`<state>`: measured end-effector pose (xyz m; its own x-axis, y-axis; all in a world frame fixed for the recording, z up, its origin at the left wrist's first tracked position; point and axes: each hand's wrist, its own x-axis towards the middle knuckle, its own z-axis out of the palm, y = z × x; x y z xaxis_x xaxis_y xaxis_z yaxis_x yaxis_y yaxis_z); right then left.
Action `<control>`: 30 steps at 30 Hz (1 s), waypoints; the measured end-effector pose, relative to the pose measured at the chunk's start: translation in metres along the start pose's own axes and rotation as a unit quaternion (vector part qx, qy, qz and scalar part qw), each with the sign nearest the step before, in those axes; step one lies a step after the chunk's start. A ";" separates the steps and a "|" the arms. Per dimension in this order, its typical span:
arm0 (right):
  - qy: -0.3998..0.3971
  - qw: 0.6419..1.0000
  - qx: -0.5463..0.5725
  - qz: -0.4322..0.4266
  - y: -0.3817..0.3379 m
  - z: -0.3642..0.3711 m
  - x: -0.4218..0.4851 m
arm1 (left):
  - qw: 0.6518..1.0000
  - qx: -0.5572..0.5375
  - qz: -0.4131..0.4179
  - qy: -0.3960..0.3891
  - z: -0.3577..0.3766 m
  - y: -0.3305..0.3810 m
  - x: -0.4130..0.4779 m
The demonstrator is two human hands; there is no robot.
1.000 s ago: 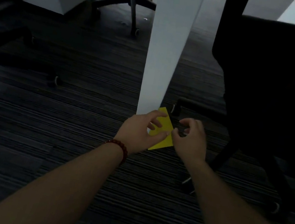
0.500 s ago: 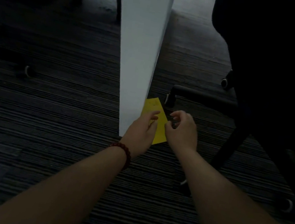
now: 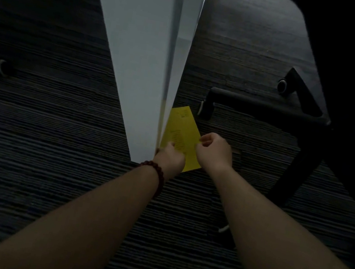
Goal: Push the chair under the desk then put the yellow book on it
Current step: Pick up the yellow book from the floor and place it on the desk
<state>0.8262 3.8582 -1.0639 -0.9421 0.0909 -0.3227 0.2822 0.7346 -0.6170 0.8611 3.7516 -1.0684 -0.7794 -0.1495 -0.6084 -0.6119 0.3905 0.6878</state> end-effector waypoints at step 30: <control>-0.110 0.981 -0.090 0.130 0.020 0.009 0.040 | 0.999 0.028 -0.029 -0.019 0.006 -0.013 0.018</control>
<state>0.7955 3.8703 -1.0961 -0.7745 0.1577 -0.6126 0.4530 0.8142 -0.3632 0.8558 3.7492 -1.0903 -0.7364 -0.1390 -0.6622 -0.6466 0.4330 0.6281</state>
